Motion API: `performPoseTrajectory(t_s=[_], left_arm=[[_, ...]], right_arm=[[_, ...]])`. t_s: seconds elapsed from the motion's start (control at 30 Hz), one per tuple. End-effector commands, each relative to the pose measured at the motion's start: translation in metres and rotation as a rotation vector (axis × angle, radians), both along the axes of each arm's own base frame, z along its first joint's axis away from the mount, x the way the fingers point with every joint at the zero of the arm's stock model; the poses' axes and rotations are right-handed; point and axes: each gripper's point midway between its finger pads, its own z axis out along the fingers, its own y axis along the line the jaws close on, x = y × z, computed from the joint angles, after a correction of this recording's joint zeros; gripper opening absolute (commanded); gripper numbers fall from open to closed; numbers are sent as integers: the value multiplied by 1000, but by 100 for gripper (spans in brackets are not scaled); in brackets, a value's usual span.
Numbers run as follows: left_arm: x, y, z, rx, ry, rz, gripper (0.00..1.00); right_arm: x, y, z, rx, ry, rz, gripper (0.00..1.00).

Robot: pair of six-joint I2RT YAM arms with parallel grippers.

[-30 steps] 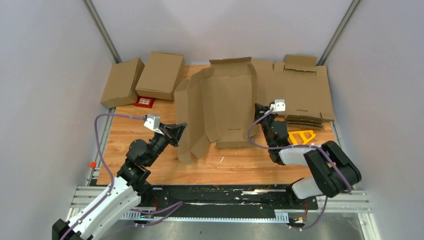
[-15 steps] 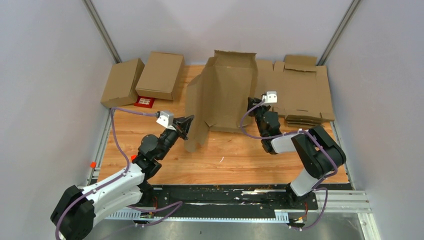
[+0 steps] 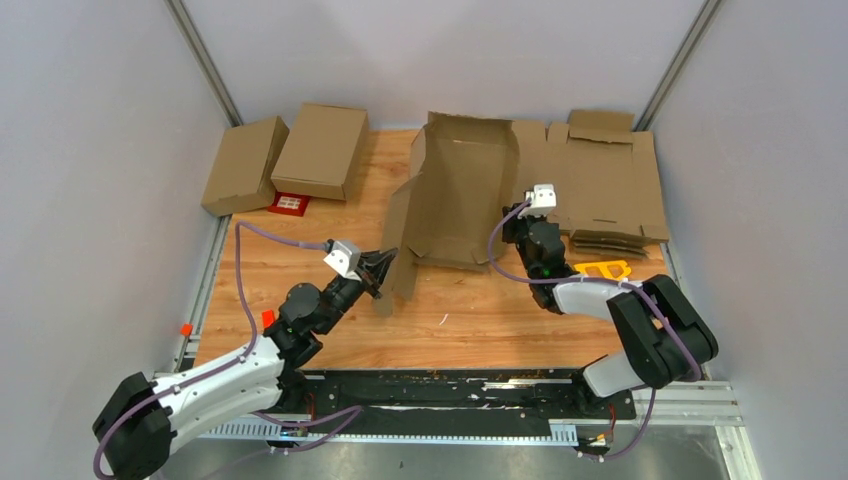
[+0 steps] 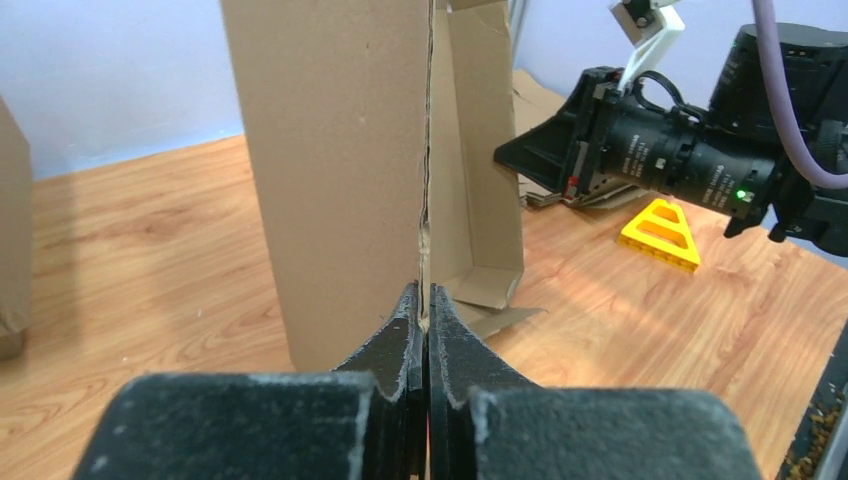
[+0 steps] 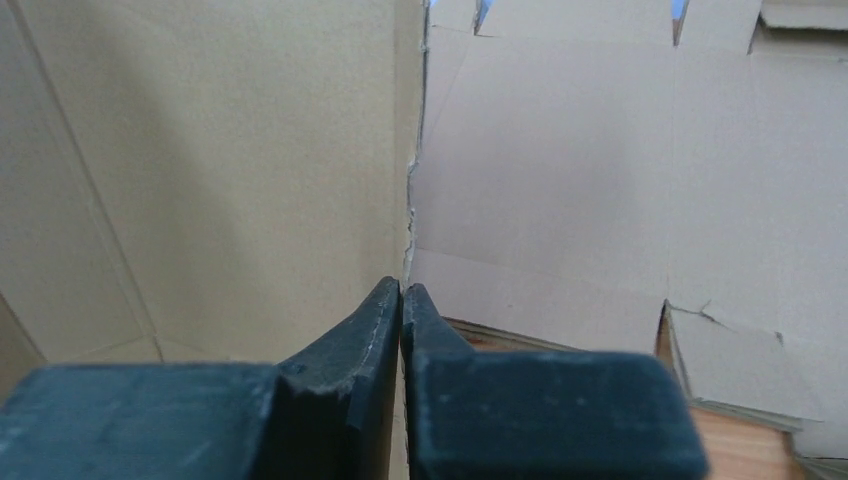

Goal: Fold the paper box

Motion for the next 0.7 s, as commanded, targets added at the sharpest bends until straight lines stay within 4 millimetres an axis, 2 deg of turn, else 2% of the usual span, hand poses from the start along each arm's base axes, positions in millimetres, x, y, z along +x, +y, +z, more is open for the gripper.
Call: performPoseTrajectory(t_s=[0.0,0.1,0.27,0.4,0.57,0.6,0.67], left_arm=[[3,14,-37,56,146,82,0],[2,27,-51,49,205,134,0],[0,53,-54,-33,265,242,6],[-8,50,-63,-50,351,214,7],[-11,51,-83,27,385,214,7],[-11,53,-84,26,388,220,13],[-12,54,-80,21,391,226,35]], right_arm=[[-7,2,-12,-35,67,25,0],[-8,-1,-13,-35,42,15,0],[-8,4,-11,-63,14,56,0],[-11,6,-6,-77,-14,78,0],[-12,12,-5,-91,-22,110,0],[-12,12,-5,-93,-22,114,0],[-12,13,-5,-105,-29,119,0]])
